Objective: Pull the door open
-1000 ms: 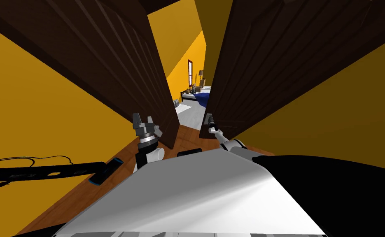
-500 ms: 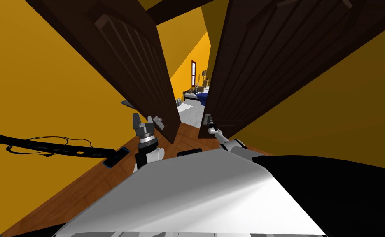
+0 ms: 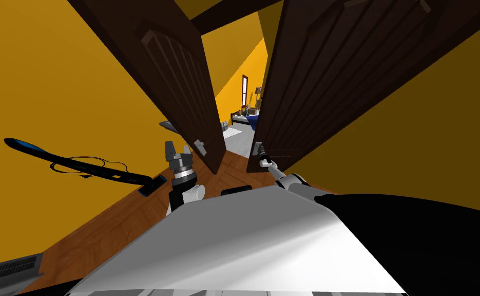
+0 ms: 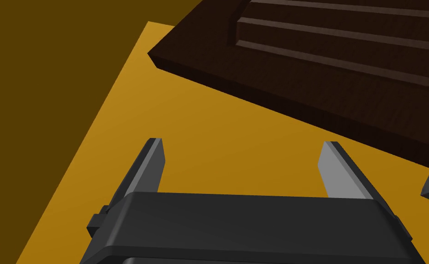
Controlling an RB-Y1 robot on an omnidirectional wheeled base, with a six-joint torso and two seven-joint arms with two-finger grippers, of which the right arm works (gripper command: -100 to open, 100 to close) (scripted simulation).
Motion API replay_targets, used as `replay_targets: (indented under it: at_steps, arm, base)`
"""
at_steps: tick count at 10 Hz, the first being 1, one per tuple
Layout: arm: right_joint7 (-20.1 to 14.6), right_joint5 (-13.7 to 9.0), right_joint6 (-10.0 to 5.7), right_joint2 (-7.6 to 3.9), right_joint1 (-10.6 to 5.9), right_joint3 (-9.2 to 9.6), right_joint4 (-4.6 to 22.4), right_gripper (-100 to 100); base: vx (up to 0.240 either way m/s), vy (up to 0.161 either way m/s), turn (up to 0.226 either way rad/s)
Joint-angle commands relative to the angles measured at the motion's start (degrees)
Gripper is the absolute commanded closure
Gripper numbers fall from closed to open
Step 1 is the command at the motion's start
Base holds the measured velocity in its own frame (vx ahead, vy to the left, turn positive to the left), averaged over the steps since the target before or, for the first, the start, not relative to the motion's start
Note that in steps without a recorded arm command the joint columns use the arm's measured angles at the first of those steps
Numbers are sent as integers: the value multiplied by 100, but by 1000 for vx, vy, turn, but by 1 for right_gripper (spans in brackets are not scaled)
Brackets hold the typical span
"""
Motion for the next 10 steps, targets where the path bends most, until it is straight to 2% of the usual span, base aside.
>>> replay_targets:
  at_steps: [1,7,8,9,10]
  arm:
    - [-66,21,25,-8,50,113,-70,100]
    - [-307,80,19,-113,109,426,-232,100]
    - [-291,74,15,-118,115,397,-210,100]
    - [-365,82,10,-156,149,521,-267,100]
    - [-385,83,7,-170,155,550,-284,100]
  base:
    - [-220,-81,109]
    - [-194,-82,79]
    - [-80,-50,33]
    - [-145,-43,89]
    - [-186,-66,84]
